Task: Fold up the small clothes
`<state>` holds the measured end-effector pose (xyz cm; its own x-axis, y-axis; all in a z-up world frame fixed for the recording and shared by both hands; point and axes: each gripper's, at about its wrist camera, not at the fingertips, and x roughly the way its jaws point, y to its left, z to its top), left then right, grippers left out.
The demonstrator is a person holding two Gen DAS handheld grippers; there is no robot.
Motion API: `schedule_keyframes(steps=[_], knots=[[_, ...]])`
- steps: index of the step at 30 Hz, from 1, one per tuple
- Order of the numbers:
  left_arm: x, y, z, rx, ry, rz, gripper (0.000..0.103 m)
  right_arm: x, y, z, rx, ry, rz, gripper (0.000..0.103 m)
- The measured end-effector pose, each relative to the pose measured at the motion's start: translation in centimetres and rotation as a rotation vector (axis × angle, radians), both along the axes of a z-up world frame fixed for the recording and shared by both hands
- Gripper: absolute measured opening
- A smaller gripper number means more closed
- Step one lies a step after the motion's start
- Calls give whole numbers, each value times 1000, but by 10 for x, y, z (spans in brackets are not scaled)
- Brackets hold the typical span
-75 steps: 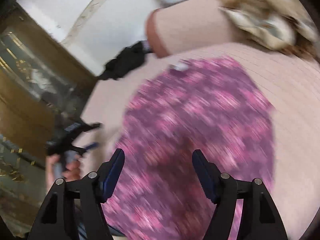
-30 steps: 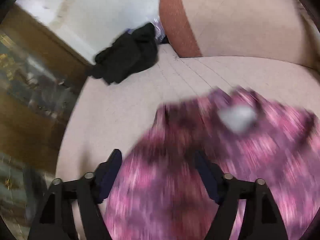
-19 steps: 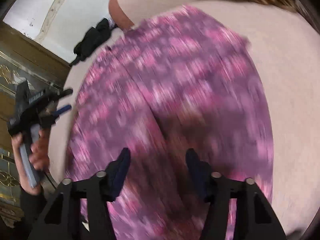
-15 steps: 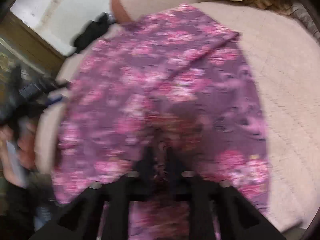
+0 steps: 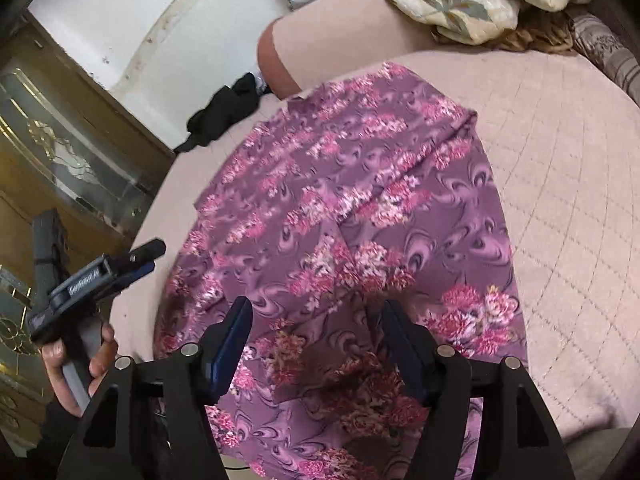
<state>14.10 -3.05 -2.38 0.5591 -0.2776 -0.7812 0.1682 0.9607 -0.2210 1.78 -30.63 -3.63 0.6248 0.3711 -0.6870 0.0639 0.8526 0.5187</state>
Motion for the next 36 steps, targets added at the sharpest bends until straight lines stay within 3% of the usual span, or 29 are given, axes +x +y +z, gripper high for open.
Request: schedule_keyframes(steps=[8, 11, 15, 20, 22, 25, 31, 36], knots=[[20, 21, -6, 9, -44, 76, 82, 11, -4, -1, 11, 18, -54, 73], [10, 17, -18, 70, -45, 90, 82, 11, -10, 2, -2, 16, -91, 73], [-5, 8, -9, 142, -132, 96, 82, 10, -12, 4, -20, 4, -134, 80], [-31, -3, -4, 209, -207, 67, 82, 1, -7, 9, -176, -17, -243, 88], [-41, -7, -3, 226, -218, 53, 82, -7, -8, 14, -205, -37, -279, 93], [-51, -12, -2, 256, -236, 41, 82, -12, -7, 20, -231, -45, -277, 94], [-53, -12, 8, 249, -217, 33, 82, -8, -7, 41, -166, -29, -176, 94], [-17, 8, 34, 103, -133, 52, 84, 9, -13, 75, -195, -39, -78, 94]])
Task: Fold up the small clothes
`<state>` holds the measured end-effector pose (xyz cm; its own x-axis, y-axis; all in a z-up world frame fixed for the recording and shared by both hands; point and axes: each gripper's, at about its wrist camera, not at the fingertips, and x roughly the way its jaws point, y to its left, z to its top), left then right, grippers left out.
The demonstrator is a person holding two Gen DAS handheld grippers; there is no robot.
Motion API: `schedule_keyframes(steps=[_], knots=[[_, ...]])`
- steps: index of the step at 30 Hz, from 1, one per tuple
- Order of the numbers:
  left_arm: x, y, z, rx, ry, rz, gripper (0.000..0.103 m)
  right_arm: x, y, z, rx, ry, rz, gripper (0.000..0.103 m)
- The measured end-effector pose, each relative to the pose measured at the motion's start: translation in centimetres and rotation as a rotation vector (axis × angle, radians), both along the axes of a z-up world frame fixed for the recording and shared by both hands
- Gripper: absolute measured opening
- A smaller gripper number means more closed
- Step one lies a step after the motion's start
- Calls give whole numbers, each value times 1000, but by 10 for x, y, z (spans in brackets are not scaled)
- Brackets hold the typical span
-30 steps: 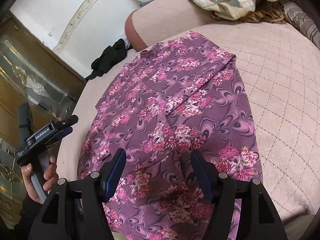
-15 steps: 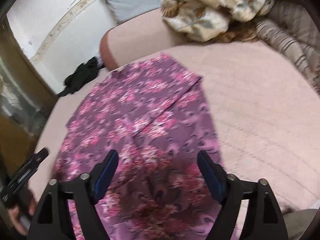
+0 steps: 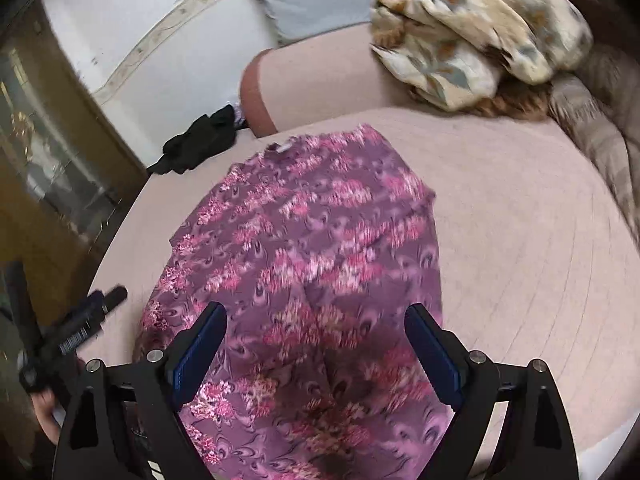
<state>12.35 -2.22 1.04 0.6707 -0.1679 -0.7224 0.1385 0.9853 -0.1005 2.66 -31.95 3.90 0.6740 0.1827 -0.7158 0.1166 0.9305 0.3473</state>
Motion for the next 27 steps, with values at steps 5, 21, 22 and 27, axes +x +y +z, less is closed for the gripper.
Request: schedule_keyframes(steps=[5, 21, 22, 27], knots=[[69, 14, 5, -65, 74, 20, 84, 43, -32, 8, 77, -1, 37, 94], [334, -26, -93, -92, 359, -21, 84, 303, -131, -95, 170, 188, 53, 74], [342, -31, -95, -102, 366, -46, 83, 322, -135, -100, 173, 201, 49, 74], [375, -50, -118, -104, 433, -65, 48, 367, -143, -119, 185, 225, 36, 61]])
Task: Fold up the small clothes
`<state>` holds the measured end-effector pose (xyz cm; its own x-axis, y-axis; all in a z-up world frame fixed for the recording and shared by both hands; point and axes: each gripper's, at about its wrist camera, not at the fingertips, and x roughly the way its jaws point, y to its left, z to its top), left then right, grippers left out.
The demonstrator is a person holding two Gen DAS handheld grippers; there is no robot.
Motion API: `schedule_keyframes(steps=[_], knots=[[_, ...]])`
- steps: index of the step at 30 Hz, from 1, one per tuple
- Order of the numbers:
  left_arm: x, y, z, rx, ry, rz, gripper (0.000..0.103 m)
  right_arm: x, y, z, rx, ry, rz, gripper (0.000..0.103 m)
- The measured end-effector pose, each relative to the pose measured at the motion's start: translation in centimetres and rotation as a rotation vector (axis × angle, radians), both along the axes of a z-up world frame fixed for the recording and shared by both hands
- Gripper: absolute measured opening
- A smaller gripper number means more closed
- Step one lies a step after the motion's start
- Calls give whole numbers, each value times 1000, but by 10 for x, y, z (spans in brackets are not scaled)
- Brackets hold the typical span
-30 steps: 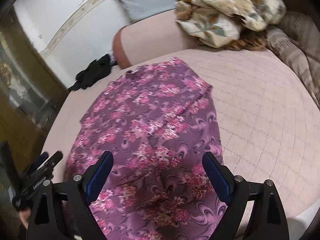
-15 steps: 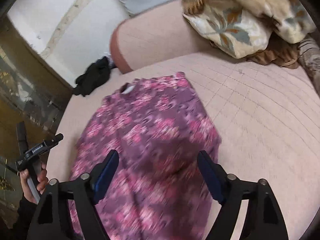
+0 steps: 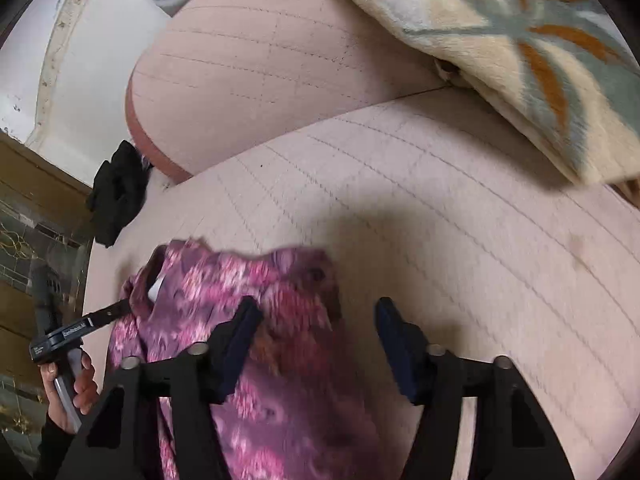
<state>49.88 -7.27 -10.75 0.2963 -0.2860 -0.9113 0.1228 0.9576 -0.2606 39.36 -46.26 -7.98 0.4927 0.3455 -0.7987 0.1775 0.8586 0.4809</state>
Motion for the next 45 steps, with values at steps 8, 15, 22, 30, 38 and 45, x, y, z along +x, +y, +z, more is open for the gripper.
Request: schedule_keyframes(steps=[8, 15, 22, 30, 38, 45], knots=[[11, 22, 18, 7, -88, 34, 5, 12, 13, 4, -143, 5, 20, 4], [24, 21, 0, 83, -67, 26, 8, 21, 8, -10, -185, 23, -14, 4], [21, 22, -1, 106, -114, 30, 17, 16, 8, -12, -210, -4, 9, 30], [2, 25, 59, 30, -206, 29, 7, -4, 16, 40, -313, -85, -14, 3], [-179, 86, 171, -146, -353, 23, 7, -179, 37, 142, -248, -280, -26, 3], [-350, 133, 106, -203, -230, 102, 7, -345, 93, 94, -95, -224, -96, 3]])
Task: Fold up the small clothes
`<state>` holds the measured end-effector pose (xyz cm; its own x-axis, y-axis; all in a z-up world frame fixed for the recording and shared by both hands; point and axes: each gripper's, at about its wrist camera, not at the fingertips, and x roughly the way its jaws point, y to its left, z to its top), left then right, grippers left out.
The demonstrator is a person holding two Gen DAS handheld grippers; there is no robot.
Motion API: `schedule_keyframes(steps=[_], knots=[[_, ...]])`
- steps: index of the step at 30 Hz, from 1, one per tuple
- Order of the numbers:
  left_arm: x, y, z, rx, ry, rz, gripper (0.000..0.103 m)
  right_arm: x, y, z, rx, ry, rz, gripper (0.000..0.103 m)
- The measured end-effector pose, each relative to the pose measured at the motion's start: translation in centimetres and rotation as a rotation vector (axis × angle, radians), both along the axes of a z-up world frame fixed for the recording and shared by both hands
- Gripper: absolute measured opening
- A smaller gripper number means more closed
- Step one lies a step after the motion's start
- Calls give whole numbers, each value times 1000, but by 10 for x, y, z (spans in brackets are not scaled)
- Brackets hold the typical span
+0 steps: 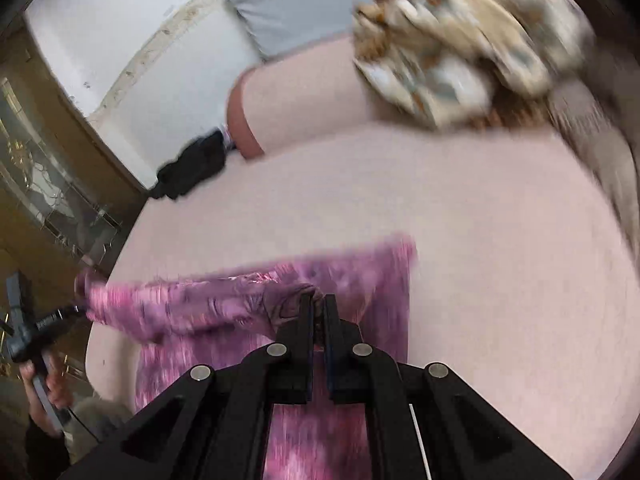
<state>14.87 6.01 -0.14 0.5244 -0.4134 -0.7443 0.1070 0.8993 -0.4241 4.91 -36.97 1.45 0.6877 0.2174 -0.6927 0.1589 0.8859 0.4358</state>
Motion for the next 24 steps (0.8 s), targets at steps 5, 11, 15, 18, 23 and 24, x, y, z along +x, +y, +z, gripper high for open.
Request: schedule_keyframes(steps=[5, 11, 15, 18, 23, 24], knots=[[-29, 7, -76, 3, 182, 82, 7, -30, 2, -83, 156, 153, -109, 3], [-47, 3, -50, 23, 109, 48, 7, -39, 10, -67, 46, 107, -121, 3], [-58, -4, -63, 114, 137, 14, 10, -49, 9, -65, 67, 103, -140, 9], [-59, 7, -65, 41, 183, 42, 15, -56, 11, -56, 104, 66, -129, 13], [-91, 22, -44, -30, 86, 101, 55, -90, 30, -45, 189, -41, -82, 61], [-97, 21, -42, -48, 79, 91, 55, -92, 34, -49, 223, -40, -64, 61]])
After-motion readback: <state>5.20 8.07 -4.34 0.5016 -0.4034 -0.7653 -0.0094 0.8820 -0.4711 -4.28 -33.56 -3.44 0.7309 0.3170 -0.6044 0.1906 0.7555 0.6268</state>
